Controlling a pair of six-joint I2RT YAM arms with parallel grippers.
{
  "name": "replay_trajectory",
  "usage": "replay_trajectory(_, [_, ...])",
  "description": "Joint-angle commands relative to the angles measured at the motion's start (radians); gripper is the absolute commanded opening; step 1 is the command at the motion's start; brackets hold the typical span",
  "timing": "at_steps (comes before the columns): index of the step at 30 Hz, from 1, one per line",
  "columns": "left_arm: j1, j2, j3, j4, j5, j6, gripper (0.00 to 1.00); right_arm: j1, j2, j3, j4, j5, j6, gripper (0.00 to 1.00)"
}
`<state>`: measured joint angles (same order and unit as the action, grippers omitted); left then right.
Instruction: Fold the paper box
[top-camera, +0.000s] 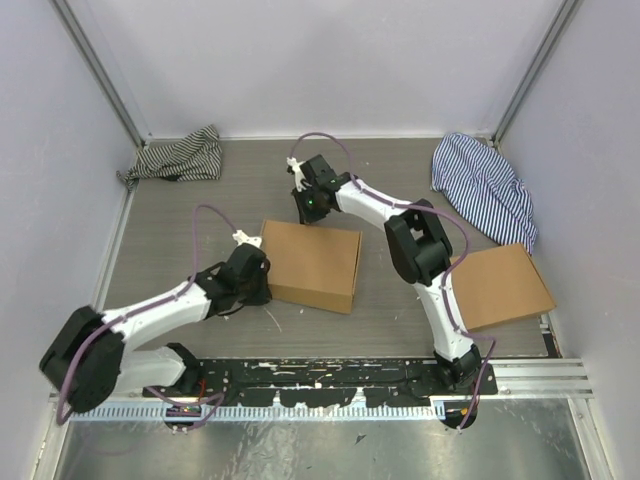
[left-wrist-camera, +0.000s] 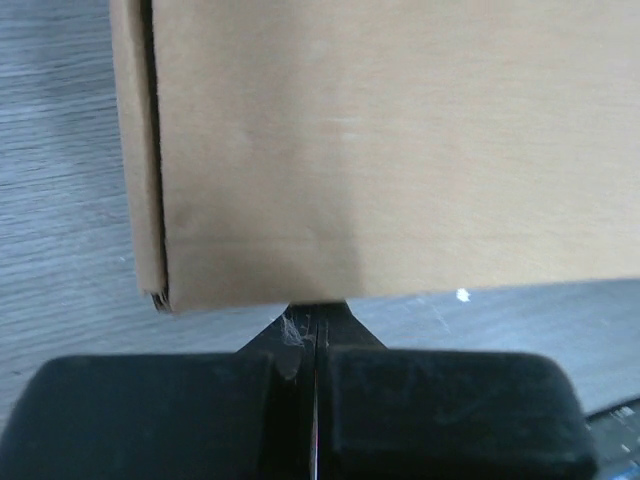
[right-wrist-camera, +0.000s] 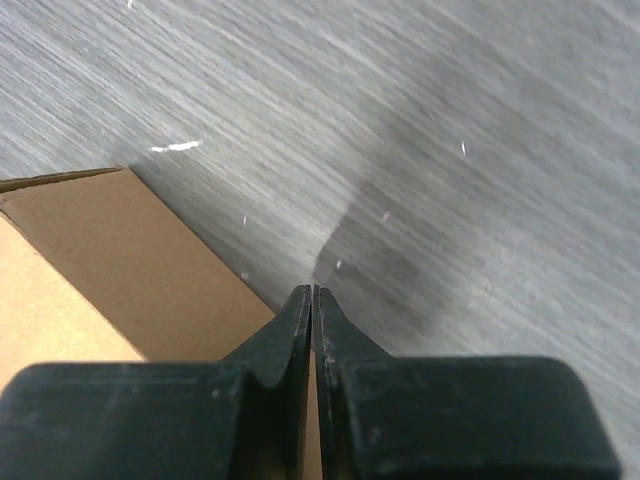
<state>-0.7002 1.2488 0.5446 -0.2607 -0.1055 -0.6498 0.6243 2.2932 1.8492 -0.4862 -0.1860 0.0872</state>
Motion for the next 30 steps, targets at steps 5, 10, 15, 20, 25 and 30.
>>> replay_trajectory(5, [-0.072, -0.274, -0.026, 0.070, 0.070, -0.017, 0.00, -0.105, -0.223, -0.145, 0.089, -0.023, 0.163, 0.11])
replay_trajectory(10, [-0.140, -0.256, 0.003, 0.060, 0.075, -0.012, 0.00, -0.146, -0.276, -0.237, 0.083, 0.020, 0.167, 0.11])
replay_trajectory(15, [-0.252, -0.135, 0.072, 0.054, 0.063, 0.039, 0.00, -0.150, -0.286, -0.297, 0.064, 0.063, 0.174, 0.11])
replay_trajectory(20, [-0.400, -0.014, 0.152, 0.063, -0.067, 0.055, 0.00, -0.152, -0.313, -0.364, 0.065, 0.095, 0.175, 0.11])
replay_trajectory(25, [-0.451, 0.125, 0.200, 0.130, -0.089, 0.046, 0.00, -0.152, -0.348, -0.451, 0.068, 0.084, 0.165, 0.11])
replay_trajectory(30, [-0.484, 0.257, 0.253, 0.164, -0.117, 0.048, 0.00, -0.152, -0.361, -0.485, 0.073, 0.054, 0.155, 0.12])
